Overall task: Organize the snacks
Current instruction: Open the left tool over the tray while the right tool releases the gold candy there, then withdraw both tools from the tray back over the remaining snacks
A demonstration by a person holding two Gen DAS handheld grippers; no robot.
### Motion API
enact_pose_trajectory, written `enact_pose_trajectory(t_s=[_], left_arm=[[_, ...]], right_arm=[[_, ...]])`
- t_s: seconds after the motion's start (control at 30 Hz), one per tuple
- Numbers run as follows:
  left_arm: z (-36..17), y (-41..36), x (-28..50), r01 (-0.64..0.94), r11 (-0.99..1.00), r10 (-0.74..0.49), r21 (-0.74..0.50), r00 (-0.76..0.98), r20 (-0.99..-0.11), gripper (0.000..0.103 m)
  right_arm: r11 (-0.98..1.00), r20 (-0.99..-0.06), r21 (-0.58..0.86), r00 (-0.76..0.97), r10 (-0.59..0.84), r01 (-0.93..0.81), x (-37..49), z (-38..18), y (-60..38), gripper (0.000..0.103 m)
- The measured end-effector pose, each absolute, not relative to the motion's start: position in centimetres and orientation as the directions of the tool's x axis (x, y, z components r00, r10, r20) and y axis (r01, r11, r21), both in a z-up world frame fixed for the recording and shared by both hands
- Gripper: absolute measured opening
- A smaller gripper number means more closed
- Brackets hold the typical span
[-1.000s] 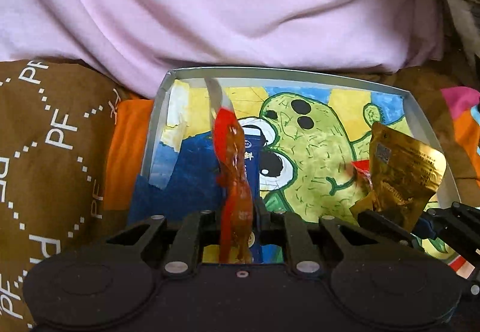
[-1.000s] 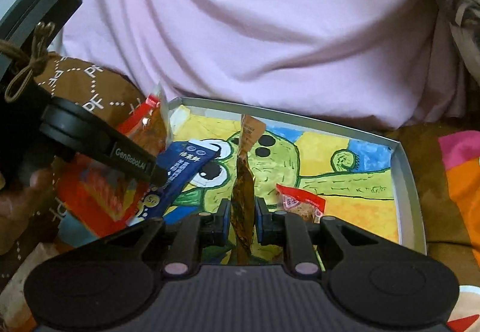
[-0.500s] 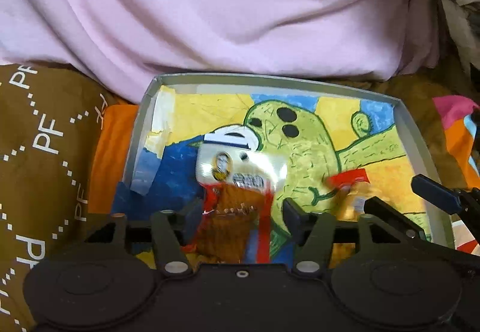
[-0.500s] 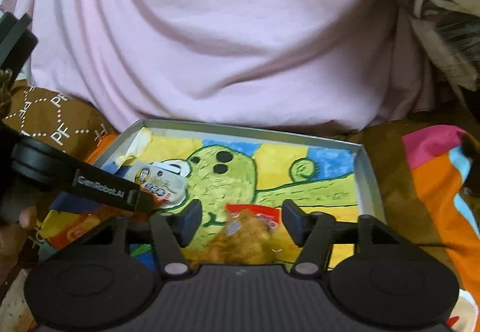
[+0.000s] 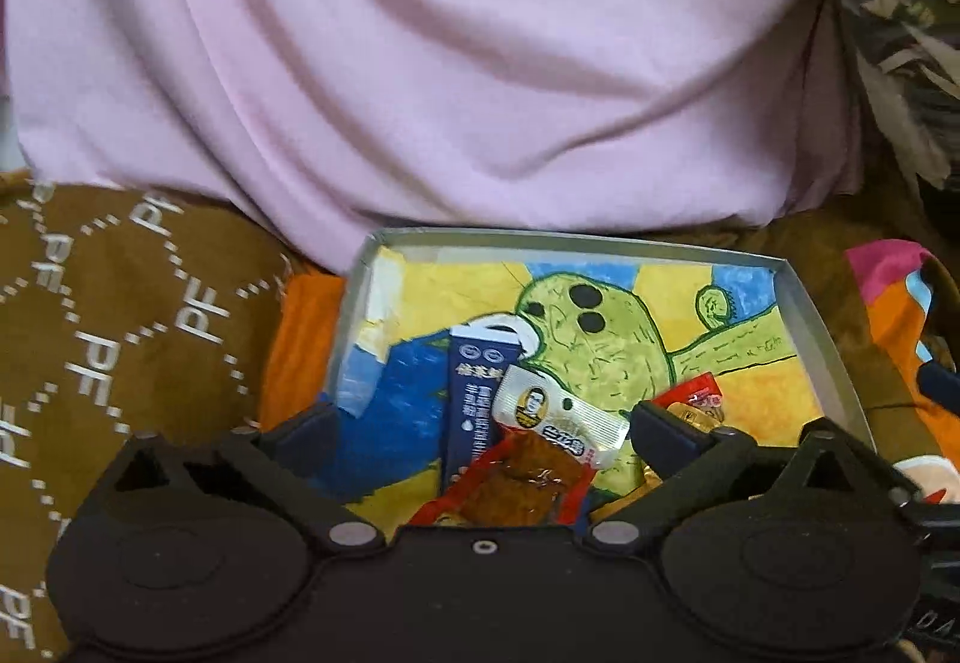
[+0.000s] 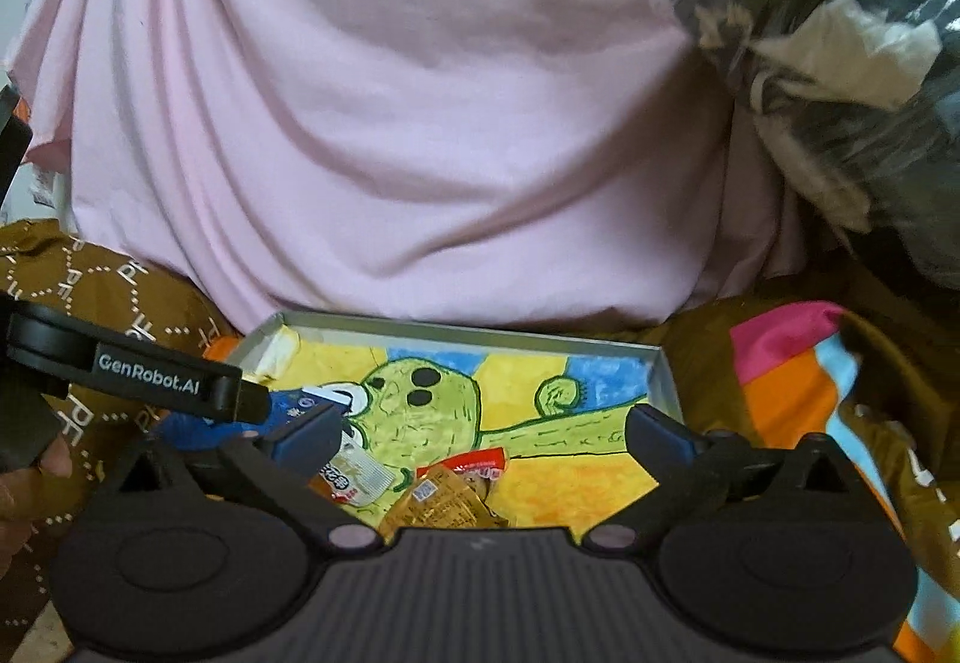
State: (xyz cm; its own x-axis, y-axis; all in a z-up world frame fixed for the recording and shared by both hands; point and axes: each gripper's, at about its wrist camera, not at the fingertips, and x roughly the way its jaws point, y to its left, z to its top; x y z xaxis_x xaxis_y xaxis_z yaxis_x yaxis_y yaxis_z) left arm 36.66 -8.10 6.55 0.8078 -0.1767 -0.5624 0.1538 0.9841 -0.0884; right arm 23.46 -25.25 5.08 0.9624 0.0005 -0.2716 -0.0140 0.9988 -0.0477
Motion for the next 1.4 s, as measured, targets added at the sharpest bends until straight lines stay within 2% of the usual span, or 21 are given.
enact_pose_trajectory(t_s=[0.4,0.83,1.2,1.4], left_arm=[[8.7,-6.7,28.7,0.127,0.992,-0.122,-0.02,0.876,-0.467,0.102],[9.1,-4.9,19.6,0.085,0.996,-0.063,0.034,0.902,-0.427,0.102],[8.0,-3.2,13.2,0.072,0.995,-0.033,0.076,0.907,-0.421,0.102],[6.5,-2.4,10.8,0.065,0.993,-0.013,0.1,0.893,-0.45,0.102]], right_arm=[[0.999,-0.212,-0.04,0.977,0.006,-0.015,16.8,6.7,-23.9,0.103],[0.997,-0.166,-0.03,0.984,0.062,-0.068,8.5,7.5,-22.2,0.103],[0.992,-0.23,-0.022,0.966,0.117,-0.125,3.0,6.4,-22.0,0.103],[0.99,-0.287,-0.005,0.948,0.134,-0.141,1.5,5.5,-22.0,0.103]])
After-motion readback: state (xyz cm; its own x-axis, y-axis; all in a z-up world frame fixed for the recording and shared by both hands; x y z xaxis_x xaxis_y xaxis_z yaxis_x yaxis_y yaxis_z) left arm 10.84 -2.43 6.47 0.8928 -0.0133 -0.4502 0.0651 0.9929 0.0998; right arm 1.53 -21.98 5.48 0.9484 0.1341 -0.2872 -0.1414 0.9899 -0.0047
